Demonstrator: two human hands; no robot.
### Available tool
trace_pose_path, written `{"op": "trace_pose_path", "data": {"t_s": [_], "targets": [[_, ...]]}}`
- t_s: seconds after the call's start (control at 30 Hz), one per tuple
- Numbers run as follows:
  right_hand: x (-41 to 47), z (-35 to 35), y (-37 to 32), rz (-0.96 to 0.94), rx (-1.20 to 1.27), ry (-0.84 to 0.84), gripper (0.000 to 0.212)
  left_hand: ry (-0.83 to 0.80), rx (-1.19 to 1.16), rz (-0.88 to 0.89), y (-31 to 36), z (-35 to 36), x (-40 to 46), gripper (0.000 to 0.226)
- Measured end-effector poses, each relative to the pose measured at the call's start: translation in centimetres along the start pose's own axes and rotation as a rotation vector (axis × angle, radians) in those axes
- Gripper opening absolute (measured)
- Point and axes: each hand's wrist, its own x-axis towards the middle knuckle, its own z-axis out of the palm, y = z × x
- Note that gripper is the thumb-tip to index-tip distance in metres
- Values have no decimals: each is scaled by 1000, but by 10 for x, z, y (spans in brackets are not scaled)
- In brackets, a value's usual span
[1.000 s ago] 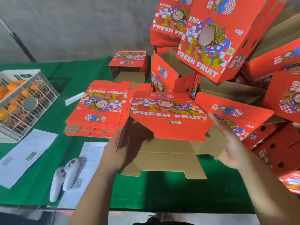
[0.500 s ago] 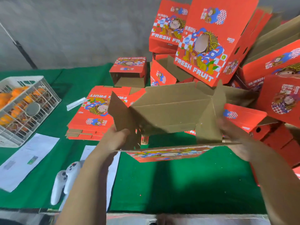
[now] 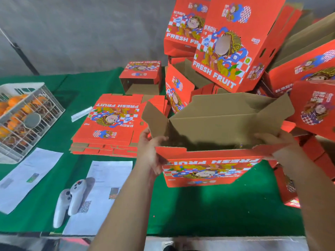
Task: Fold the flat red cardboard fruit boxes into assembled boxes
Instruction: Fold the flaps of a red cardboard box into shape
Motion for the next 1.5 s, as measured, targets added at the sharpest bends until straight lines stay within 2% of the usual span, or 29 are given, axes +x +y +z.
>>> {"op": "trace_pose_path", "data": {"t_s": [0.07, 0.13, 0.2, 0.27, 0.37, 0.47, 0.57, 0.63, 0.67, 0.73, 0.77, 0.87, 0.93, 1.03, 1.1, 1.13, 1.2, 1.27, 1.3, 1.33, 1.37, 1.43, 1.5], "targets": [[-4, 7, 5, 52, 93, 9, 15, 9, -18, -6, -9, -2, 5, 48], [-10, 17, 8, 99, 143, 26, 27, 45, -54, 19, -13, -5, 14, 45], [-12, 23, 9, -42, 162, 104, 47, 94, -80, 70, -11, -6, 25, 52], [-9, 20, 10, -259, 49, 124, 64, 143, -91, 117, -10, -4, 33, 70], [-5, 17, 11, -359, 3, 21, 66, 190, -137, 169, -10, 1, 40, 87], [-4, 15, 20, -522, -125, 46, 62, 229, -193, 228, -14, 2, 43, 83], [-5, 12, 21, -437, -142, -49, 42, 236, -225, 289, -18, 2, 42, 76], [-1, 12, 24, -350, -81, -42, 27, 249, -222, 320, -18, 0, 41, 69], [-2, 13, 22, -240, 30, -24, 27, 235, -201, 337, -18, 0, 42, 63], [0, 10, 23, -58, 155, -24, 48, 166, -149, 343, -18, 0, 42, 48], [1, 10, 25, -61, 136, -45, 48, 147, -136, 320, -17, 1, 43, 46], [2, 11, 30, -73, 121, 15, 24, 157, -120, 247, -13, 4, 44, 48], [0, 14, 32, -104, 127, 41, 34, 197, -48, 262, -12, 4, 44, 44], [-7, 19, 39, -112, 200, -42, 61, 246, 20, 261, -14, 4, 39, 38], [-13, 23, 43, -150, 143, -4, 40, 237, 62, 226, -13, 9, 35, 46], [-14, 25, 42, -197, 32, 2, 30, 218, 65, 230, -13, 10, 36, 51], [-13, 29, 43, -263, -201, 38, 31, 222, 205, 355, -18, 10, 40, 54], [-11, 34, 43, -255, -247, 94, 44, 254, 549, 592, -26, 9, 37, 39], [-11, 40, 41, -248, -211, 105, 43, 251, 752, 713, -30, 5, 37, 40], [-10, 44, 41, -239, -163, 96, 47, 234, 942, 821, -32, 2, 36, 53], [-10, 48, 39, -239, -132, 79, 64, 208, 1097, 888, -32, -1, 39, 66], [-10, 52, 37, -280, -173, 66, 92, 165, 1257, 906, -28, -3, 42, 75], [-8, 51, 35, -406, -319, 71, 94, 109, 1257, 917, -25, -3, 41, 68]]}}
